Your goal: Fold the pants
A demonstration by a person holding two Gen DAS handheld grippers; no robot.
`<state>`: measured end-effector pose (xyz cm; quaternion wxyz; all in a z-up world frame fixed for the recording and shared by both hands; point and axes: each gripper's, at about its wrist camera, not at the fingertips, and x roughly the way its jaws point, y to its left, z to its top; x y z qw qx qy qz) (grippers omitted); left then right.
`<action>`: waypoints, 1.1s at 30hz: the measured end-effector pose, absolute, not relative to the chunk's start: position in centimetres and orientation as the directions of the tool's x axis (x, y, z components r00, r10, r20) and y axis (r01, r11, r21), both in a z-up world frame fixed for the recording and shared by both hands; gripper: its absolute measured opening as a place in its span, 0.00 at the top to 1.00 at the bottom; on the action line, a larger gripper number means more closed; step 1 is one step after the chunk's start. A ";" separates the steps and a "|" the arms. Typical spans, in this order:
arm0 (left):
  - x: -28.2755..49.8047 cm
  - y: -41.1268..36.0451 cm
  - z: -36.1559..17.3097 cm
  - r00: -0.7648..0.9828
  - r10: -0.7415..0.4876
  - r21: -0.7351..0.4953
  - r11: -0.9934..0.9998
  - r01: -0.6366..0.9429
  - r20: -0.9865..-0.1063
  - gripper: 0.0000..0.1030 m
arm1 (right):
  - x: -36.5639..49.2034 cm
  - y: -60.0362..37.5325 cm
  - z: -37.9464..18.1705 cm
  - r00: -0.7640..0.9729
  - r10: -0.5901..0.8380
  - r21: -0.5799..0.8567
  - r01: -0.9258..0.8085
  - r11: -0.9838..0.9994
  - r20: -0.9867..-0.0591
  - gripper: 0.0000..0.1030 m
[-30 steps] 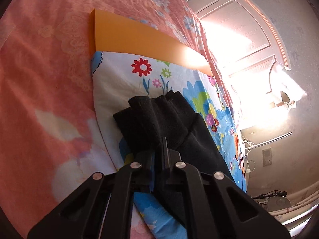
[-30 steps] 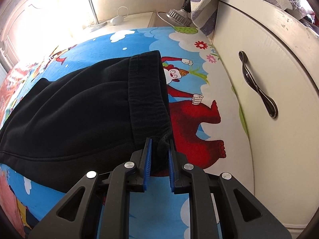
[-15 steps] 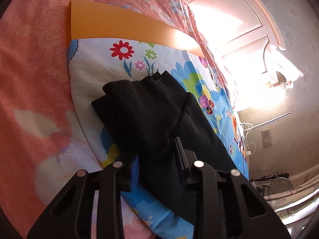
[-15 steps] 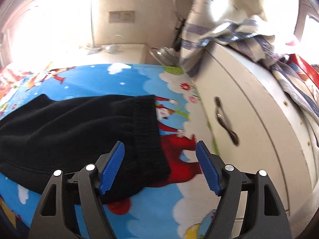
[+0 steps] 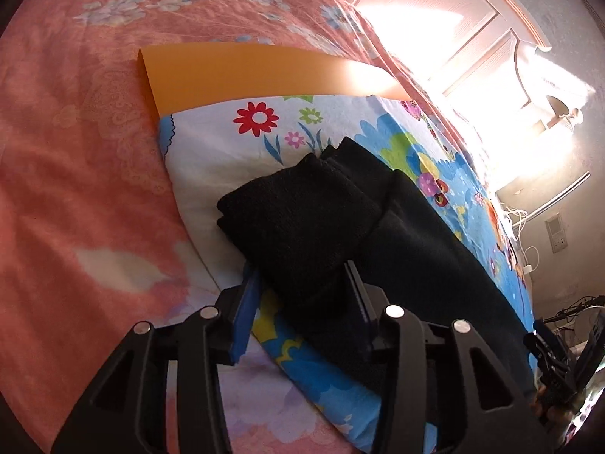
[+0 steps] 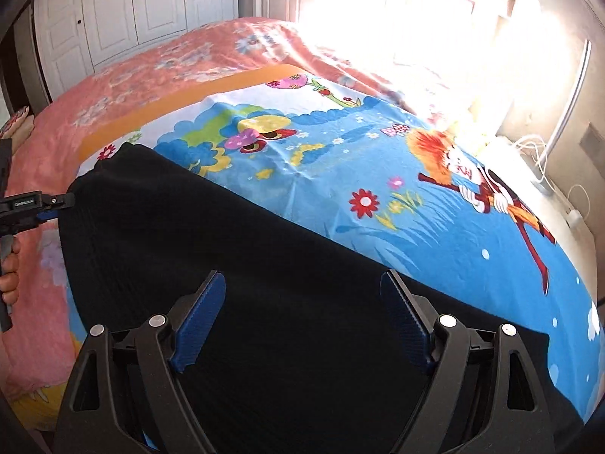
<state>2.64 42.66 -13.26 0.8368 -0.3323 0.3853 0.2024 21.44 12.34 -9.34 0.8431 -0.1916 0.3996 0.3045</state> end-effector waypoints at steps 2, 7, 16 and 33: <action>2.4 41.0 -11.9 0.602 0.197 -0.275 0.751 -0.600 -0.774 0.55 | 22.2 14.4 -11.2 0.515 0.291 -0.152 -0.655 0.740 -0.806 0.21; 4.2 36.4 -9.5 0.663 0.275 -0.105 0.875 -0.472 -0.697 0.59 | 24.5 14.6 -13.7 0.567 0.216 -0.218 -0.599 0.771 -0.795 0.12; 6.5 36.4 -13.4 0.538 0.356 0.031 0.854 -0.520 -0.764 0.63 | 21.2 17.0 -9.7 0.615 0.266 -0.213 -0.593 0.777 -0.742 0.06; 6.3 35.4 -13.8 0.525 0.424 0.088 0.831 -0.549 -0.738 0.60 | 18.0 21.7 -13.6 0.545 0.218 -0.251 -0.657 0.711 -0.809 0.06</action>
